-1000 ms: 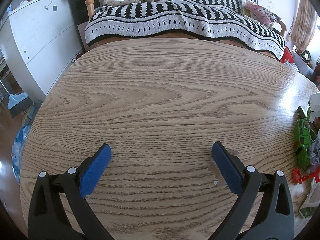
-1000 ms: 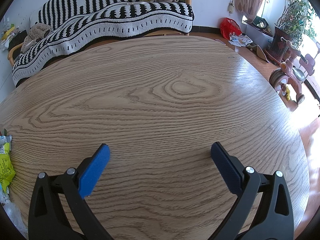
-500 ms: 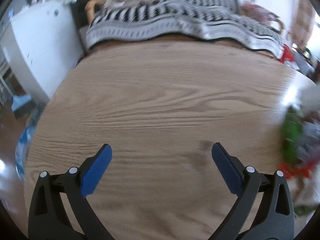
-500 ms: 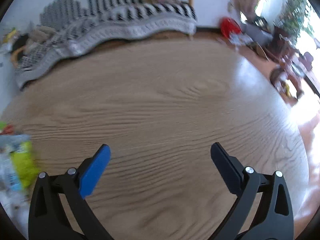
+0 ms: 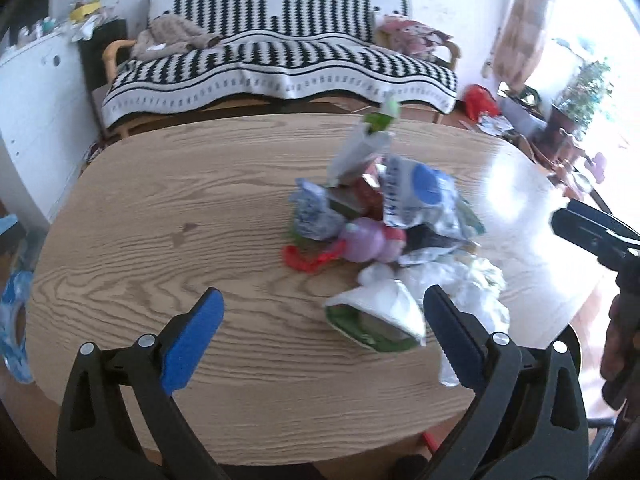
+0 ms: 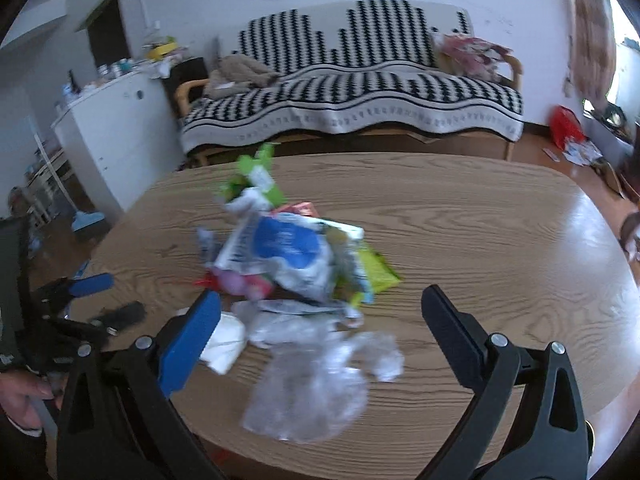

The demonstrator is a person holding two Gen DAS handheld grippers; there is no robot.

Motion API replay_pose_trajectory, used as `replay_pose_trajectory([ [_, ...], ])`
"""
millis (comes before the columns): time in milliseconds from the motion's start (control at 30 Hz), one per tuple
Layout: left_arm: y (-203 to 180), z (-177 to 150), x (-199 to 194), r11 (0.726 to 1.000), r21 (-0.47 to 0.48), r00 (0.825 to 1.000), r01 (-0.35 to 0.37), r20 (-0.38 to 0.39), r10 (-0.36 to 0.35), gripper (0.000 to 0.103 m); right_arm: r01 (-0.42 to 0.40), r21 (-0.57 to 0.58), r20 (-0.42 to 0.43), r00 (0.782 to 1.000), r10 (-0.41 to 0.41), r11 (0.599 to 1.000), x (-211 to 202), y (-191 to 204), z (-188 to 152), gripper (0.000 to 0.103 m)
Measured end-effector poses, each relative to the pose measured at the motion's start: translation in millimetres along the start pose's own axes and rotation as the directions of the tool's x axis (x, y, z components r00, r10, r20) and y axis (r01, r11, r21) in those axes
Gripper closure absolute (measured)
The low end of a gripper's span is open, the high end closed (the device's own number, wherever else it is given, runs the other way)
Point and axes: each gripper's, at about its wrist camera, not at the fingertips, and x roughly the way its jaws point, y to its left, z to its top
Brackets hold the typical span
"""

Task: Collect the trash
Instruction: 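Move both tools over to the trash pile on the table, then grasp the blue crumpled plastic with the left tool while the right tool grasps the blue Baby Wipes packet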

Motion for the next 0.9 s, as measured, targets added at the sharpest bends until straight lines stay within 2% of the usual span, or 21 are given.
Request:
replay_pose_trajectory([
  [100, 5.9, 10.4, 12.9, 1.0, -0.01, 1.0, -0.015, -0.01, 0.015, 0.006, -0.02, -0.013, -0.031, 0.999, 0.019, 1.0, 19.1, 10.9, 6.6, 0.006],
  [300, 28.1, 45.2, 52.3, 0.999, -0.037, 1.0, -0.001, -0.018, 0.001, 0.006, -0.034, -0.033, -0.111, 0.993, 0.03, 0.999, 74.2, 11.1, 14.9, 0.006],
  [400, 31.8, 58.5, 76.5, 0.999, -0.019, 0.999, 0.027, -0.022, -0.028, 0.006, -0.021, -0.092, -0.112, 0.994, 0.01, 0.996, 98.4, 12.3, 18.1, 0.006],
  [600, 36.4, 64.0, 119.6, 0.999, 0.002, 0.996, 0.035, -0.078, -0.035, 0.007, -0.042, -0.232, -0.135, 0.991, 0.011, 0.972, 136.0, 13.1, 24.1, 0.006],
  [633, 35.6, 64.0, 126.0, 0.999, 0.006, 0.996, 0.035, -0.087, -0.034, 0.01, -0.051, -0.239, -0.141, 0.99, 0.018, 0.97, 140.1, 12.2, 24.2, 0.008],
  [667, 35.7, 64.3, 129.6, 0.999, 0.007, 0.995, 0.037, -0.092, -0.036, 0.015, -0.057, -0.245, -0.148, 0.989, 0.021, 0.968, 144.3, 12.1, 24.7, 0.013],
  [733, 36.1, 62.4, 136.1, 0.998, -0.004, 0.992, 0.059, -0.108, -0.059, 0.044, -0.071, -0.251, -0.155, 0.987, 0.032, 0.965, 149.4, 13.1, 26.1, 0.029],
  [767, 37.1, 61.9, 138.5, 0.997, -0.017, 0.99, 0.078, -0.114, -0.079, 0.05, -0.094, -0.246, -0.166, 0.985, 0.054, 0.965, 153.2, 12.1, 26.9, 0.042],
  [800, 37.1, 61.2, 138.7, 0.996, -0.025, 0.99, 0.09, -0.111, -0.092, 0.064, -0.094, -0.245, -0.165, 0.985, 0.054, 0.965, 153.2, 13.1, 26.8, 0.043],
  [900, 34.1, 59.5, 132.6, 0.997, -0.013, 0.992, 0.079, -0.101, -0.08, 0.072, -0.11, -0.244, -0.151, 0.986, 0.074, 0.963, 149.6, 12.7, 26.8, 0.052],
])
